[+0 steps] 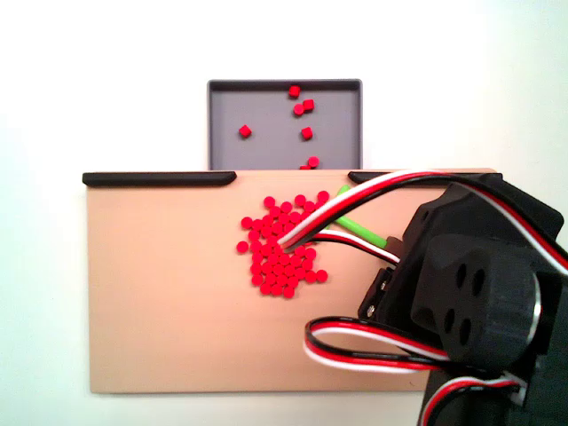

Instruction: Push granules from right to the grey container

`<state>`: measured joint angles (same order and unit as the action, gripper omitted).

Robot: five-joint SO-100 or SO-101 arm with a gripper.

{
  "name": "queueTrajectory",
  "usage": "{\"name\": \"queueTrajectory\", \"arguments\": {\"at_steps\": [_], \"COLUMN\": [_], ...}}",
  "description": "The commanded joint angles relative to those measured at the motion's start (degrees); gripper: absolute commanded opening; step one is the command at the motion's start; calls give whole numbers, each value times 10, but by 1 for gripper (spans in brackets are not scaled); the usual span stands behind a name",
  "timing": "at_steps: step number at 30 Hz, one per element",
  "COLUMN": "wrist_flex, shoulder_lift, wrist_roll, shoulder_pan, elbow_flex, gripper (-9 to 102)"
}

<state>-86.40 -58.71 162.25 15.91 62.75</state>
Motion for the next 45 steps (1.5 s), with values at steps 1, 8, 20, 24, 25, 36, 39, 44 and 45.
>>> {"name": "queueTrajectory", "arguments": {"at_steps": [1,8,20,24,25,36,39,44,45], "wrist_flex": [1,1,1,1,1,1,1,1,1], "shoulder_lift": [-11,-12,-12,-12,-12,-11,-11,-11,-11], "wrist_roll": [-18,-41,-87,-98,-101,-156,-172,-198,-204], "shoulder_pan": [-8,-13,-19,-23,-25,-30,-31,-34,-35], "elbow_flex": [-18,-18,-18,-18,-18,-18,-18,-18,-18], "gripper": [0,0,0,0,0,0,0,0,0]}}
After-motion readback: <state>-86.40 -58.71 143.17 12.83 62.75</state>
